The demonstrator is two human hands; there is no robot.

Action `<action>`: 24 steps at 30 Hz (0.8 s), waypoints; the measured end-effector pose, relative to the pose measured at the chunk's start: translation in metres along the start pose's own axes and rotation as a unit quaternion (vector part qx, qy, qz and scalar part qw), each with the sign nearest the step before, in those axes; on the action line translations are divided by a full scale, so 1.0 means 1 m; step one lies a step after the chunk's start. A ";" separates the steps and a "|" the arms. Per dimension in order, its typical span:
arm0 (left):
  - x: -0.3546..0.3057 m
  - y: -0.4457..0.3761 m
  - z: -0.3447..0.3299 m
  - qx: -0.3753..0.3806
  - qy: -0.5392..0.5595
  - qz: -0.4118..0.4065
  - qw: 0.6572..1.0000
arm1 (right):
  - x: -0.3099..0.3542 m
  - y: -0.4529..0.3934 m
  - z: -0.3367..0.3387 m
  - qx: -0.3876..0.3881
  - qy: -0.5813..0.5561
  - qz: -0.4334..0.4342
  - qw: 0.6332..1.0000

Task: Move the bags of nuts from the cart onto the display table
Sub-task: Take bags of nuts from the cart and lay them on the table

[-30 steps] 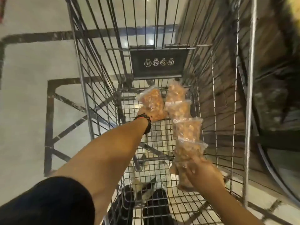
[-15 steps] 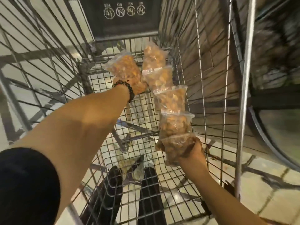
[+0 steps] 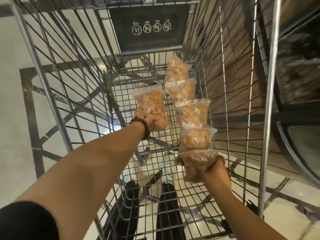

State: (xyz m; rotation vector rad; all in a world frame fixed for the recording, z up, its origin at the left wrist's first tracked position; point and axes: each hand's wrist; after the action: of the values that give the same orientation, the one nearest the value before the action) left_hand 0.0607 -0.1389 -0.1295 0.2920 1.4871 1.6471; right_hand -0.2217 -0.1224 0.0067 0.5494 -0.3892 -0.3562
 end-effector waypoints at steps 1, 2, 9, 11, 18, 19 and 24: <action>0.004 0.005 0.004 0.015 0.007 0.017 1.000 | 0.003 0.001 0.001 0.006 -0.001 -0.010 1.000; 0.002 0.029 0.008 0.015 0.005 0.037 0.999 | 0.001 0.000 -0.001 0.017 -0.001 -0.019 1.000; 0.025 0.074 0.019 0.042 0.049 0.034 0.997 | 0.000 0.003 -0.010 0.058 -0.074 -0.038 0.995; 0.024 0.069 0.016 0.011 0.063 0.016 0.998 | -0.001 0.005 -0.014 0.073 -0.099 -0.039 0.992; 0.024 0.104 0.027 0.033 0.004 0.002 0.999 | -0.006 0.006 -0.021 0.161 -0.061 0.021 0.985; 0.026 0.114 0.030 0.035 -0.008 -0.002 0.999 | -0.003 0.008 -0.020 0.153 -0.046 0.024 0.987; 0.032 0.156 0.061 0.031 0.009 -0.049 0.998 | 0.012 0.020 0.017 0.166 -0.149 -0.048 0.974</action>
State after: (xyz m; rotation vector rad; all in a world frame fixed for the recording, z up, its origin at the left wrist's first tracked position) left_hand 0.0144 -0.0588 0.0142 0.2359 1.5441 1.5322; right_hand -0.2145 -0.1187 0.0348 0.8483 -0.7215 -0.4722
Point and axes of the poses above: each hand's wrist, its own y-axis away from the middle knuckle, its own z-axis out of the back of the hand, x = y × z, and after that the axes turned 15 degrees about -x, right-handed
